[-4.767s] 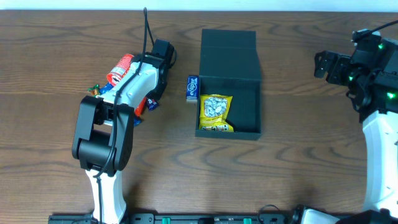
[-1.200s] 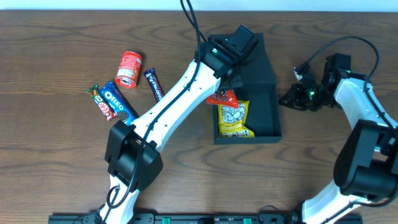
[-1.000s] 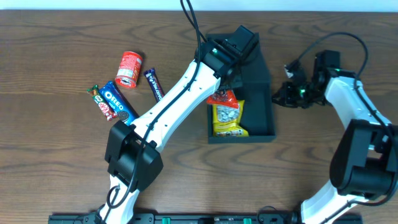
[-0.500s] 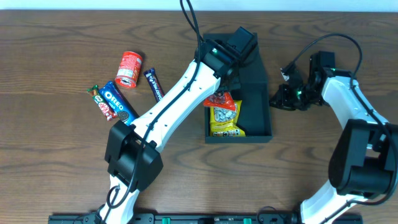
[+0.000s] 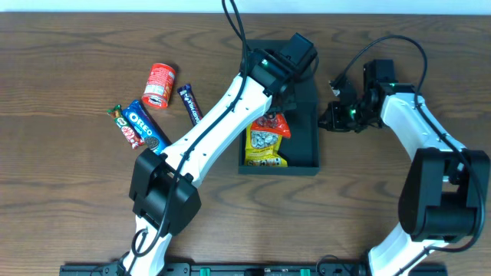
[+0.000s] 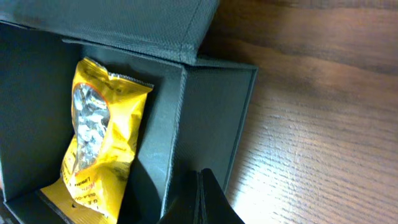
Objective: Pack container
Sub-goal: 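Lower the red bag into the box beside the yellow bag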
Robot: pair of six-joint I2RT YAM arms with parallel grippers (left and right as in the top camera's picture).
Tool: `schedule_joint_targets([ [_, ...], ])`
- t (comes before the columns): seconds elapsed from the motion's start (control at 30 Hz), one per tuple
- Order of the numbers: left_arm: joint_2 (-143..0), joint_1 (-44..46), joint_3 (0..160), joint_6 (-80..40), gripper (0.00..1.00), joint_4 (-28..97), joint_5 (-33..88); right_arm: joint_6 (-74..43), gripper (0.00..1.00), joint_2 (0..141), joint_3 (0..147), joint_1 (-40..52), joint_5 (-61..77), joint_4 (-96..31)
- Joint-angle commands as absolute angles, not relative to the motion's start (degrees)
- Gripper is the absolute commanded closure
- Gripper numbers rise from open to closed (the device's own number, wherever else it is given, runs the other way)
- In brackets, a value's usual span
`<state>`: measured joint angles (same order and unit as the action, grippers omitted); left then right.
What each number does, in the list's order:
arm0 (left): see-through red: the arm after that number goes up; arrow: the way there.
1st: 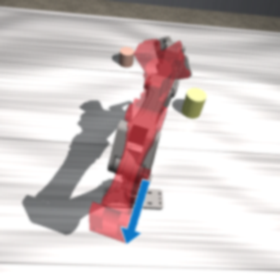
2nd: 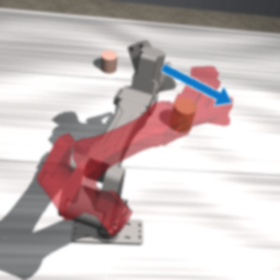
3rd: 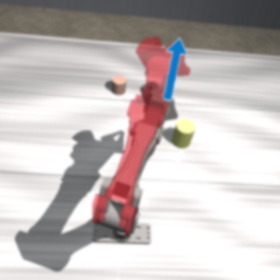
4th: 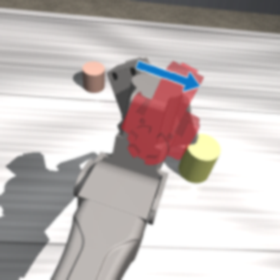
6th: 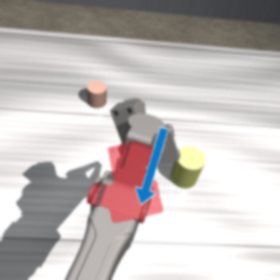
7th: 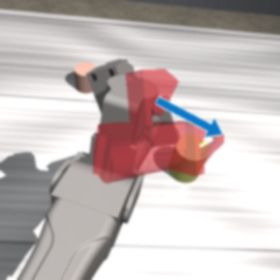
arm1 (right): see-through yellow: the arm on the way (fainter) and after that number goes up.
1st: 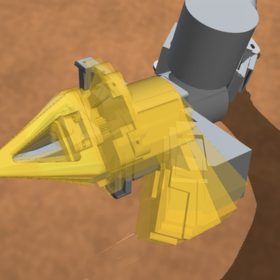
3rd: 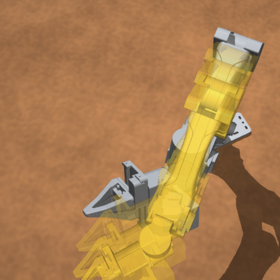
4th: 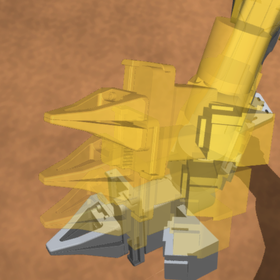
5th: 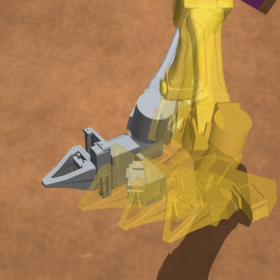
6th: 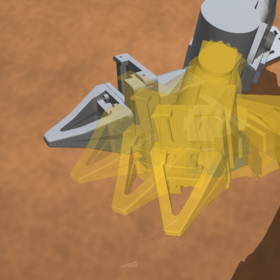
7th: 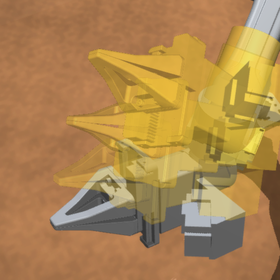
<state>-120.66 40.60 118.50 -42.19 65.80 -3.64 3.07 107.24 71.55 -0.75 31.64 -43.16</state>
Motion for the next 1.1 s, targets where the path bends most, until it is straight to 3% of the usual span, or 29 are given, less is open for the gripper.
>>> schedule_joint_targets([
  [0.0, -121.1, 40.4, 119.6, -42.4, 0.94, 66.2, -5.1, 2.1, 0.99, 108.0, 71.4, 0.6, 33.5, -42.6],
  [0.63, -121.1, 40.4, 119.6, -38.9, 0.94, 69.6, -9.7, 0.7, 0.99, 108.9, 71.7, 3.3, 32.1, -38.2],
  [0.77, -121.1, 40.7, 119.6, -33.1, 0.94, 70.4, -9.6, 0.7, 0.99, 107.7, 74.3, 1.3, 29.7, -40.2],
  [1.07, -121.1, 42.3, 112.0, -32.6, 0.94, 68.6, -10.5, 0.7, 0.99, 100.4, 80.6, -5.6, 29.8, -40.9],
])
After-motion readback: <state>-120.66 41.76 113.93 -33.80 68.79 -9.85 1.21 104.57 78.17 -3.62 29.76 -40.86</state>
